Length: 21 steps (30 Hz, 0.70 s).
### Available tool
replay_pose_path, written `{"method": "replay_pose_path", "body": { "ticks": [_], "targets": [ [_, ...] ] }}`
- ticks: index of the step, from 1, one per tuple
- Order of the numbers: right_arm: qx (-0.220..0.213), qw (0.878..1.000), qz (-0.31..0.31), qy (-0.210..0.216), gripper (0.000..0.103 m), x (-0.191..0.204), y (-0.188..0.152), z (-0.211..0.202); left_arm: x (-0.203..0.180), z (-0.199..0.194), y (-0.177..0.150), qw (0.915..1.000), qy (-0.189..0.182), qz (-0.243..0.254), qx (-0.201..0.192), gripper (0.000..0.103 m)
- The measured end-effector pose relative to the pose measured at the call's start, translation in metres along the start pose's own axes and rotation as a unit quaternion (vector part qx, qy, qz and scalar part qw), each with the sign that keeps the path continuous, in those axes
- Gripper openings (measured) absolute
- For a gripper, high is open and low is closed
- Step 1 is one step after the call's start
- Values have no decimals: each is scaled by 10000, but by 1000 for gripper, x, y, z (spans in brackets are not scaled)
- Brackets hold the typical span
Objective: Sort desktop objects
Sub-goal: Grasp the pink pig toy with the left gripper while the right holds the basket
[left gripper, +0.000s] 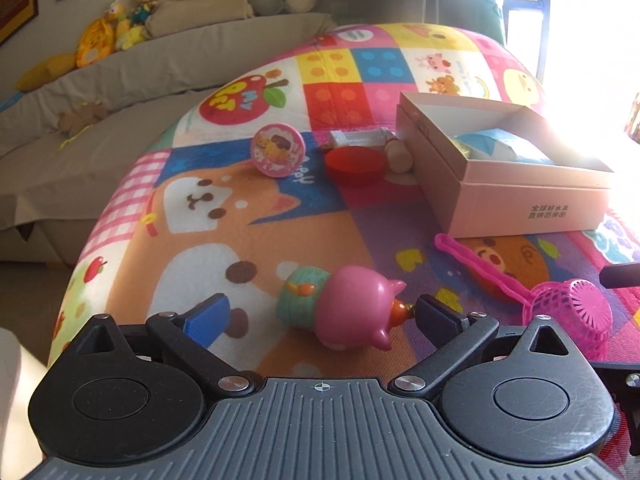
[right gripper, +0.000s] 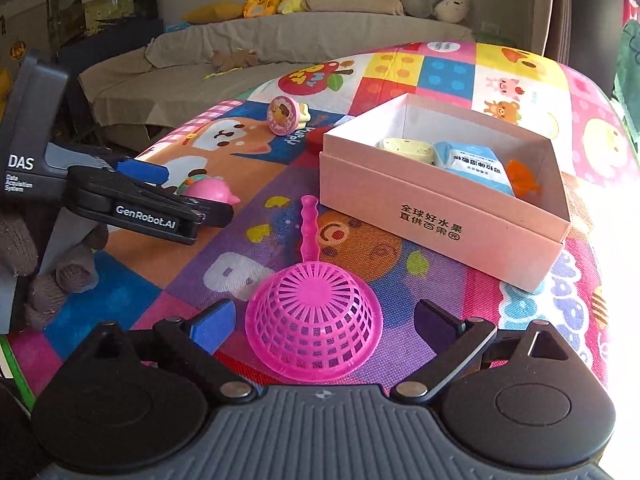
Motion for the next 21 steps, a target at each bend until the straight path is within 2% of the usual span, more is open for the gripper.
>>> {"method": "replay_pose_path", "body": {
  "ticks": [4, 6, 10, 14, 18, 21],
  "targets": [
    [140, 9983, -84, 555, 97, 17, -1, 6, 10, -2, -4, 9997, -231, 18, -41, 102],
    [154, 9973, -294, 659, 97, 27, -4, 5, 9, -2, -3, 9992, -391, 81, -103, 102],
    [186, 9976, -443, 507, 98, 31, -10, 0, -3, 5, 5, 9973, -594, 324, -276, 102],
    [147, 9990, -318, 282, 99, 23, -13, -8, -17, 8, 3, 9943, -999, 374, -51, 102],
    [15, 9996, -253, 108, 100, 13, -13, -17, -27, -9, -13, 9870, -1518, 522, 66, 102],
    [58, 9997, -231, 105, 101, 10, -12, -13, -24, -21, -19, 9858, -1622, 427, 68, 102]
  ]
}}
Point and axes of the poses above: each gripper's, at about its wrist camera, not at the fingertips, and z roughly the way its jaws point, x to its left, y to its top, the point moved 5 cm from there along z, roughly the way its jaws point, and after that the axes turned 12 degrees about y, right-handed, at the moved point
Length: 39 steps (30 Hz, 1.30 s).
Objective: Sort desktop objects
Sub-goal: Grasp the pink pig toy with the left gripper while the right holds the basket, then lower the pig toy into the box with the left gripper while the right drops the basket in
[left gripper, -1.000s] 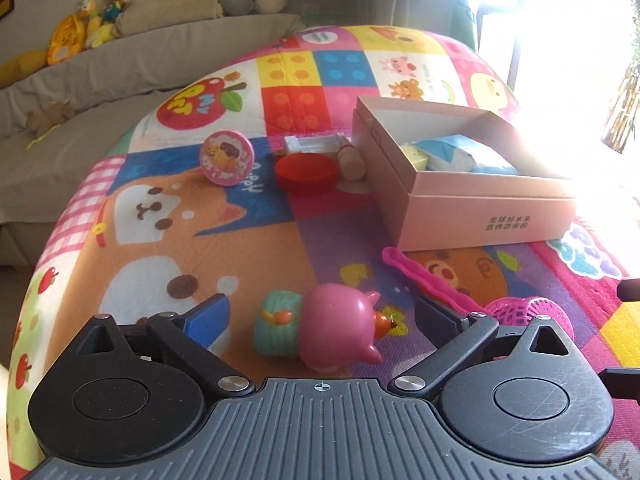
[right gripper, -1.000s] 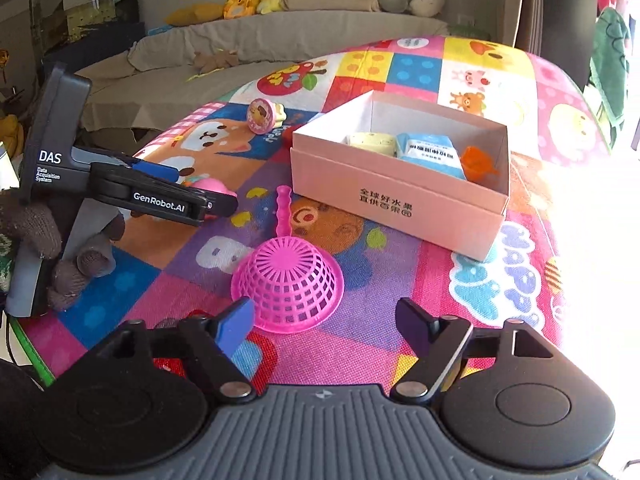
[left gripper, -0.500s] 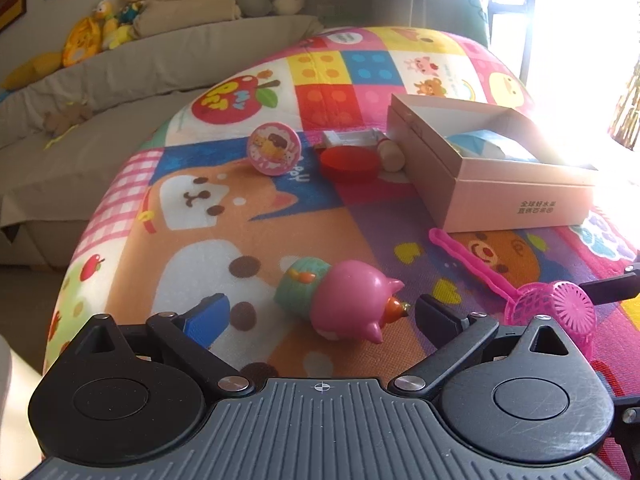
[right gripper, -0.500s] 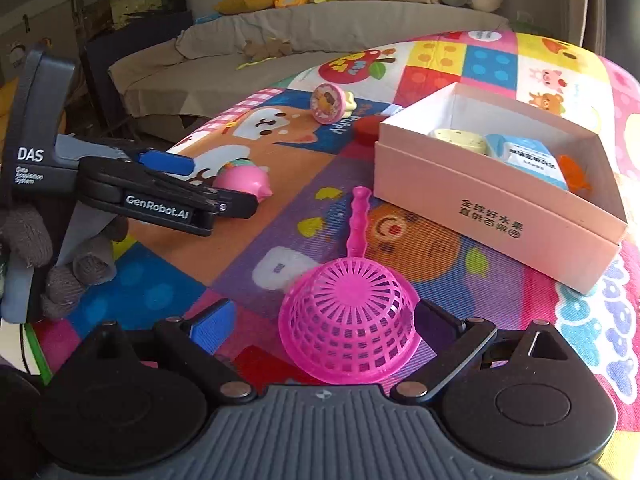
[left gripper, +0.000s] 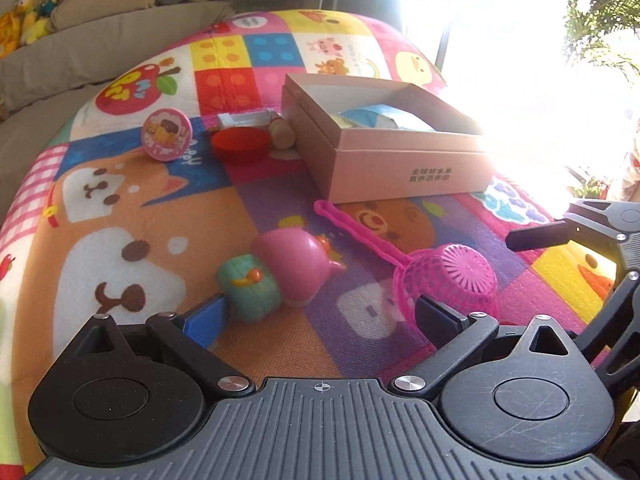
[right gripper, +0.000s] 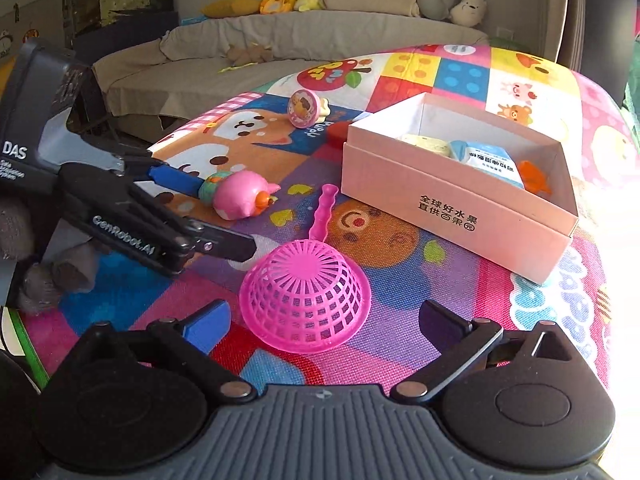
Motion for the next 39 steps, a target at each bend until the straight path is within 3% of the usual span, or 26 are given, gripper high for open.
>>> {"method": "replay_pose_path", "body": {
  "ticks": [8, 9, 10, 15, 18, 22, 27, 32, 35, 39],
  "targets": [
    [81, 9998, 58, 159, 97, 6, 8, 29, 13, 10, 20, 9948, 694, -732, 160, 102],
    [127, 9998, 44, 148, 88, 8, 8, 31, 12, 13, 22, 9937, 735, -820, 201, 102],
    [103, 9999, -28, 95, 85, 10, 8, 31, 11, 15, 24, 9928, 755, -896, 240, 102],
    [191, 9989, -434, -28, 84, 19, 0, 19, 5, 25, 27, 9893, 847, -1152, 292, 101],
    [283, 9991, -318, 13, 84, 16, -6, 9, 3, 31, 24, 9883, 1111, -990, 349, 83],
    [297, 9994, 37, 155, 84, 3, -8, -11, 0, 26, 22, 9897, 1244, -686, 203, 76],
    [-144, 9995, 236, 179, 84, -13, 12, -61, -9, -6, 42, 9930, 1068, -357, -363, 73],
    [-1277, 9909, 217, -359, 84, -35, 64, -138, -24, -49, 106, 9861, 791, -40, -1458, 74],
    [-1730, 9812, 68, -859, 84, -47, 85, -164, -36, -48, 137, 9811, 736, 112, -1784, 74],
    [-1917, 9742, 96, -1189, 84, -68, 104, -169, -55, -17, 170, 9795, 571, 65, -1929, 77]
  ]
}}
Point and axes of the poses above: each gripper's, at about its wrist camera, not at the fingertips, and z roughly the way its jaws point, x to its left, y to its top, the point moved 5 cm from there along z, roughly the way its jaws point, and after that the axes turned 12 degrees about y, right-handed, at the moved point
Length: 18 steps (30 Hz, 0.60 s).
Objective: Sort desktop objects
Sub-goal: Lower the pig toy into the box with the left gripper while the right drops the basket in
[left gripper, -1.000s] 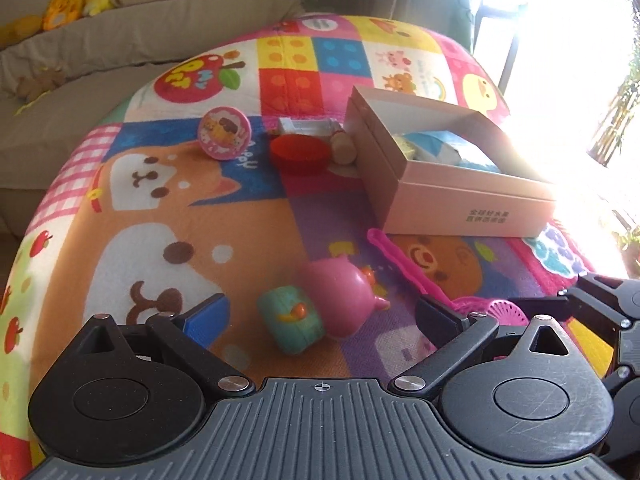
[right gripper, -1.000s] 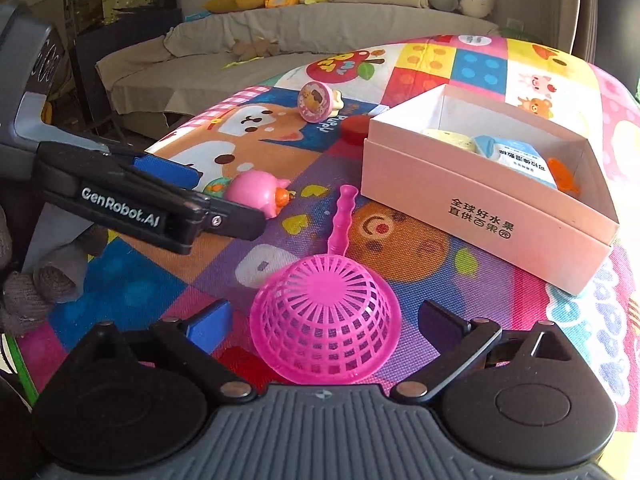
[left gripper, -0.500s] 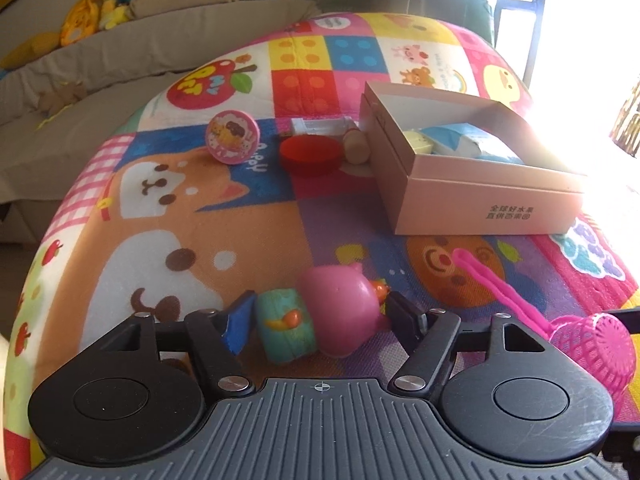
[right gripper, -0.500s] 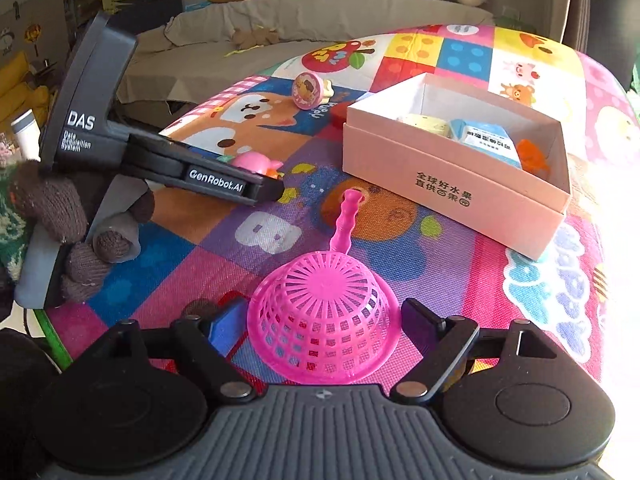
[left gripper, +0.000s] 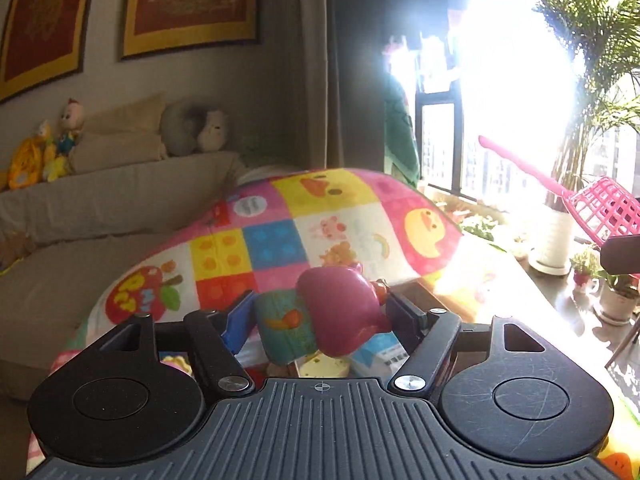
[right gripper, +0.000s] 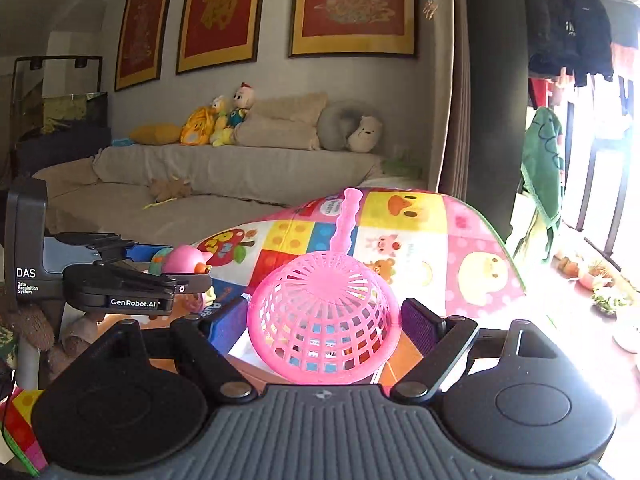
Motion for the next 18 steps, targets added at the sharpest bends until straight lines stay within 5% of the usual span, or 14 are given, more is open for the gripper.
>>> {"method": "replay_pose_path", "body": {
  "ticks": [7, 12, 18],
  "targets": [
    [316, 9981, 294, -430, 84, -37, -3, 44, -2, 26, -46, 9972, -156, -180, 715, 96],
    [623, 9960, 444, -460, 84, -51, -18, 92, 15, 12, -94, 9925, 44, -128, 1219, 96],
    [927, 9933, 370, -575, 84, -47, -41, 157, 30, -3, -115, 9904, 148, -250, 1350, 98]
  ]
}}
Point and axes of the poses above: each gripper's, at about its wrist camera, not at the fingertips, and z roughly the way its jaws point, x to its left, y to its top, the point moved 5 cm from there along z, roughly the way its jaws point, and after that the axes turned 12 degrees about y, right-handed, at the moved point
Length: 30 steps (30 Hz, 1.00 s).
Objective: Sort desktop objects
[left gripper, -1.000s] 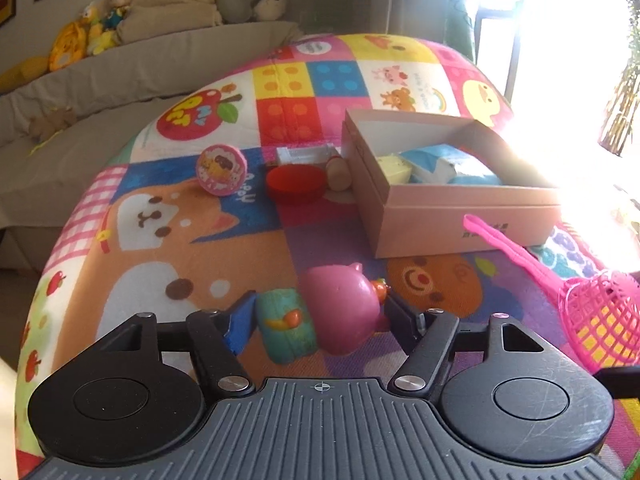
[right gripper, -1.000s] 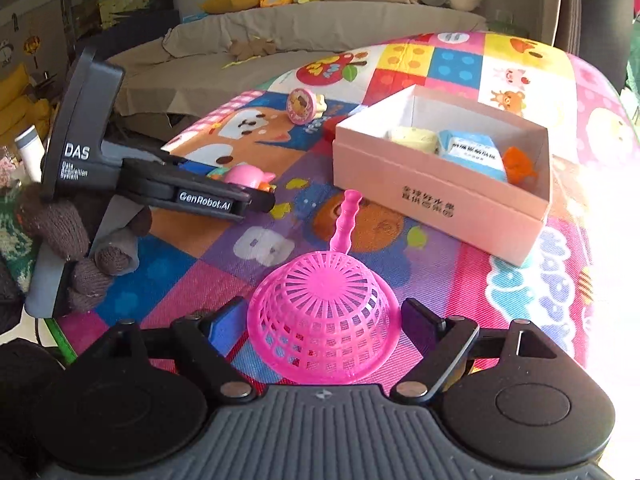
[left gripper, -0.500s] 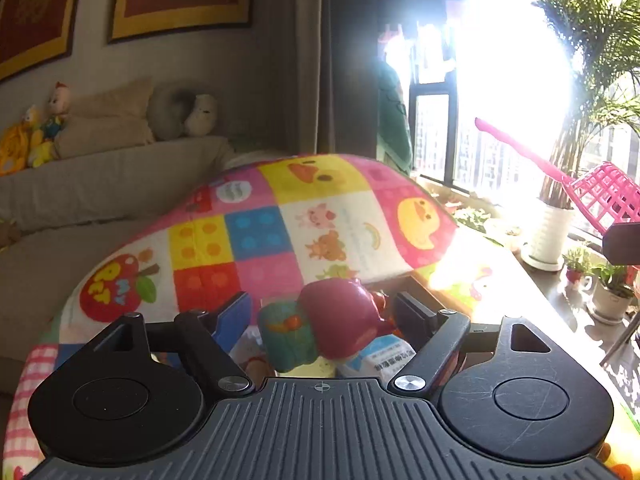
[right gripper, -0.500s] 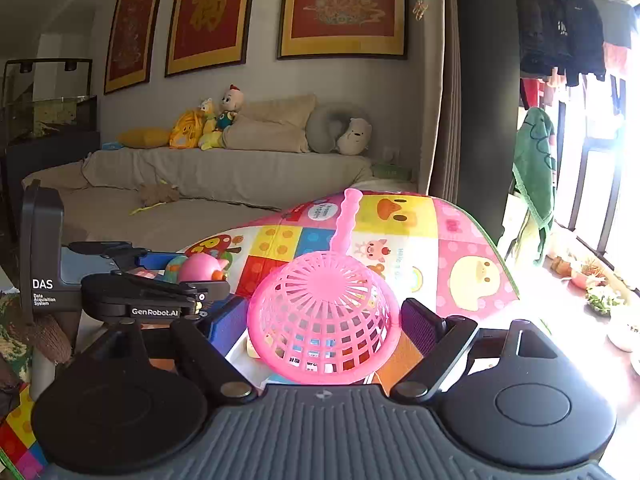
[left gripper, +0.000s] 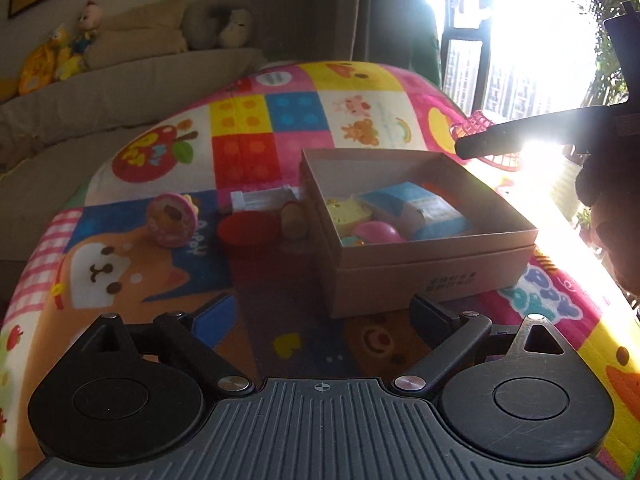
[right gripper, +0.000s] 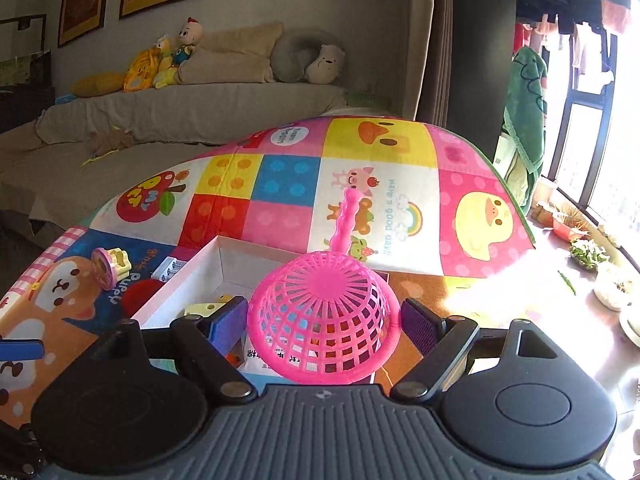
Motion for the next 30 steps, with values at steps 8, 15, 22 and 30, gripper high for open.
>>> {"method": "replay_pose_path", "body": {
  "ticks": [8, 15, 22, 30],
  "targets": [
    [544, 9979, 264, 249, 90, 9, -22, 24, 44, 10, -13, 9980, 526, -329, 72, 102],
    [445, 9946, 137, 929, 90, 57, 33, 14, 77, 26, -25, 9911, 937, -937, 115, 102],
    [1595, 9716, 593, 1644, 34, 127, 88, 118, 92, 27, -32, 9855, 707, -1533, 191, 102],
    [2245, 9711, 529, 621, 28, 136, 70, 238, 92, 23, -33, 9854, 516, -1624, 39, 102]
  ]
}}
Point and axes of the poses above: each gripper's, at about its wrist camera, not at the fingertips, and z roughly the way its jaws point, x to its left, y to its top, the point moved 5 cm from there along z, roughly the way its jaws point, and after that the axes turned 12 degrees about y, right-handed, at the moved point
